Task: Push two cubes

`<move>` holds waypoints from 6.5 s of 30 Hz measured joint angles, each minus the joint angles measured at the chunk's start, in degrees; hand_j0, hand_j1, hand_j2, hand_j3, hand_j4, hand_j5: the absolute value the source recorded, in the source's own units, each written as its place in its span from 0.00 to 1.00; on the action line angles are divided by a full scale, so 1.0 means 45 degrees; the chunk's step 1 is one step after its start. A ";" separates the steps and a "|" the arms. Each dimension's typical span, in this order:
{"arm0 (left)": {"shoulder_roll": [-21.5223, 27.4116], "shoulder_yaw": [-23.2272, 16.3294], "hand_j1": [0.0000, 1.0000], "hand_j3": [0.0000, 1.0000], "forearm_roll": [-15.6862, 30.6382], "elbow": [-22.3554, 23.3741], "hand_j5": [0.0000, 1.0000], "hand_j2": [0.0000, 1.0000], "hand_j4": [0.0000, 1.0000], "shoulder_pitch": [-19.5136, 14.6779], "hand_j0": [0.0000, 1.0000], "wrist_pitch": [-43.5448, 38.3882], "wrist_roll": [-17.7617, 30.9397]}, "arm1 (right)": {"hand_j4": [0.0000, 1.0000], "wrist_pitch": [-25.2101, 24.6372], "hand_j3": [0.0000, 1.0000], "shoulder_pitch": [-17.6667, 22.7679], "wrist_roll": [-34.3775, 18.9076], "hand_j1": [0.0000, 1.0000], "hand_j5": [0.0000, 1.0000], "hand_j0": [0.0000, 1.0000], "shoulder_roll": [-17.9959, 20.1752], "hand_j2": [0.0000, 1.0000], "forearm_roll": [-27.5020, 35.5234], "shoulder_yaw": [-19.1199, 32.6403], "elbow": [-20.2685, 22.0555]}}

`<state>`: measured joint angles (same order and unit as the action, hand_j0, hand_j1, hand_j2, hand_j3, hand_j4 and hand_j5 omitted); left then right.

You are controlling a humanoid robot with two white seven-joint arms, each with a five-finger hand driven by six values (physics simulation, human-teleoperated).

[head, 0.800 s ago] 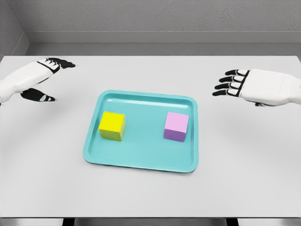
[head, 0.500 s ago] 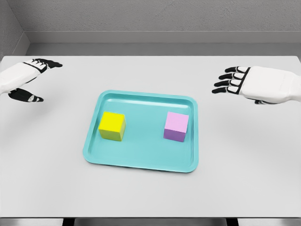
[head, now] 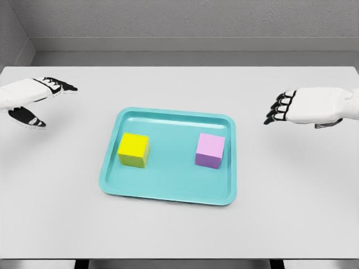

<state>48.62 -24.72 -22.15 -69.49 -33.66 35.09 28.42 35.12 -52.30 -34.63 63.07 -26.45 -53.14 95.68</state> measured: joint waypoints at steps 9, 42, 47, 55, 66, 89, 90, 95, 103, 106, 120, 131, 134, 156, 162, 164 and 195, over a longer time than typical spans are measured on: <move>-0.1384 -0.0767 0.64 0.64 -0.1238 0.1195 0.64 0.64 0.64 -0.0957 0.64 0.0011 0.0621 | 0.70 -0.0001 0.70 0.0000 -0.0081 0.70 0.70 0.70 -0.0077 0.70 -0.0474 -0.0860 0.0464; -0.1409 -0.0102 0.47 0.47 -0.0861 -0.1323 0.47 0.47 0.47 0.0586 0.47 0.0021 0.0808 | 0.71 -0.0003 0.71 -0.0098 -0.0085 0.71 0.71 0.71 -0.1637 0.71 -0.0362 -0.1736 0.1082; -0.1181 0.0179 0.47 0.47 -0.0666 -0.1971 0.47 0.47 0.47 0.0781 0.47 0.0013 0.0799 | 0.72 0.0000 0.72 -0.0098 -0.0085 0.72 0.72 0.72 -0.1806 0.72 -0.0434 -0.1766 0.0504; -0.1161 0.0234 0.47 0.47 -0.0609 -0.2688 0.47 0.47 0.47 0.1308 0.47 0.0015 0.0798 | 0.72 0.0000 0.72 -0.0117 -0.0085 0.72 0.72 0.72 -0.2386 0.72 -0.0539 -0.1790 -0.0101; -0.1236 0.0234 0.47 0.47 -0.0603 -0.3224 0.47 0.47 0.47 0.1816 0.47 0.0013 0.0798 | 0.72 0.0000 0.72 -0.0117 -0.0085 0.72 0.72 0.72 -0.2930 0.72 -0.0547 -0.1806 -0.0205; -0.1267 0.0244 0.47 0.47 -0.0613 -0.4126 0.47 0.47 0.47 0.2500 0.47 0.0012 0.0810 | 0.72 -0.0097 0.72 -0.0273 -0.0115 0.72 0.72 0.72 -0.3934 0.72 -0.0599 -0.1772 -0.0659; -0.1271 0.0242 0.47 0.47 -0.0615 -0.4155 0.47 0.47 0.47 0.2519 0.47 0.0013 0.0808 | 0.72 -0.0088 0.72 -0.0293 -0.0115 0.72 0.72 0.72 -0.3991 0.72 -0.0636 -0.1774 -0.0691; -0.1280 0.0239 0.47 0.47 -0.0620 -0.4374 0.47 0.47 0.47 0.2578 0.47 0.0012 0.0814 | 0.72 -0.0155 0.72 -0.0293 -0.0135 0.72 0.72 0.72 -0.4194 0.72 -0.0639 -0.1745 -0.0770; -0.1237 0.0264 0.47 0.47 -0.0557 -0.4691 0.47 0.47 0.47 0.2890 0.47 -0.0029 0.0804 | 0.72 -0.0134 0.72 -0.0391 -0.0125 0.72 0.72 0.72 -0.4638 0.72 -0.0748 -0.1762 -0.1060; -0.1243 0.0259 0.47 0.47 -0.0600 -0.4821 0.47 0.47 0.47 0.2890 0.47 -0.0002 0.0813 | 0.72 -0.0066 0.72 -0.0469 -0.0109 0.72 0.72 0.72 -0.4750 0.72 -0.0826 -0.1795 -0.1044; -0.1301 0.0253 0.47 0.47 -0.0626 -0.5408 0.47 0.47 0.47 0.2929 0.47 0.0013 0.0818 | 0.73 -0.0037 0.73 -0.0605 -0.0079 0.73 0.73 0.73 -0.4876 0.73 -0.0811 -0.1821 -0.1022; -0.1333 0.0242 0.47 0.47 -0.0625 -0.5707 0.47 0.47 0.47 0.2949 0.47 0.0014 0.0818 | 0.73 0.0001 0.73 -0.0547 -0.0086 0.73 0.73 0.73 -0.4135 0.73 -0.1059 -0.1829 -0.1321; -0.1363 0.0238 0.47 0.47 -0.0635 -0.5771 0.47 0.47 0.47 0.2949 0.47 0.0015 0.0818 | 0.73 0.0002 0.73 -0.0527 -0.0086 0.73 0.73 0.73 -0.4224 0.73 -0.1101 -0.1831 -0.1478; -0.2121 0.0423 0.48 0.48 -0.0690 -0.5732 0.48 0.48 0.48 0.3105 0.48 0.0015 0.1204 | 0.73 0.0000 0.73 -0.0605 -0.0087 0.73 0.73 0.73 -0.5735 0.73 -0.1321 -0.2179 -0.2123; -0.2132 0.0529 0.48 0.48 -0.0485 -0.5229 0.48 0.48 0.48 0.3066 0.48 -0.0097 0.1163 | 0.73 0.0001 0.73 -0.0605 -0.0086 0.73 0.73 0.73 -0.5907 0.73 -0.1330 -0.2184 -0.2207; -0.2149 0.0535 0.48 0.48 -0.0532 -0.5142 0.48 0.48 0.48 0.3027 0.48 -0.0099 0.1157 | 0.73 0.0001 0.73 -0.0605 -0.0086 0.73 0.73 0.73 -0.5929 0.73 -0.1331 -0.2184 -0.2213; -0.2348 0.1248 0.48 0.48 -0.0738 -0.4607 0.48 0.48 0.48 0.3281 0.48 0.0014 0.1208 | 0.73 0.0001 0.73 -0.0742 -0.0086 0.73 0.73 0.73 -0.6161 0.73 -0.1332 -0.2184 -0.2442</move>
<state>38.05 -19.10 -25.47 -90.22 -18.90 35.15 33.86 35.12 -55.63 -35.01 35.34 -32.45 -62.97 84.69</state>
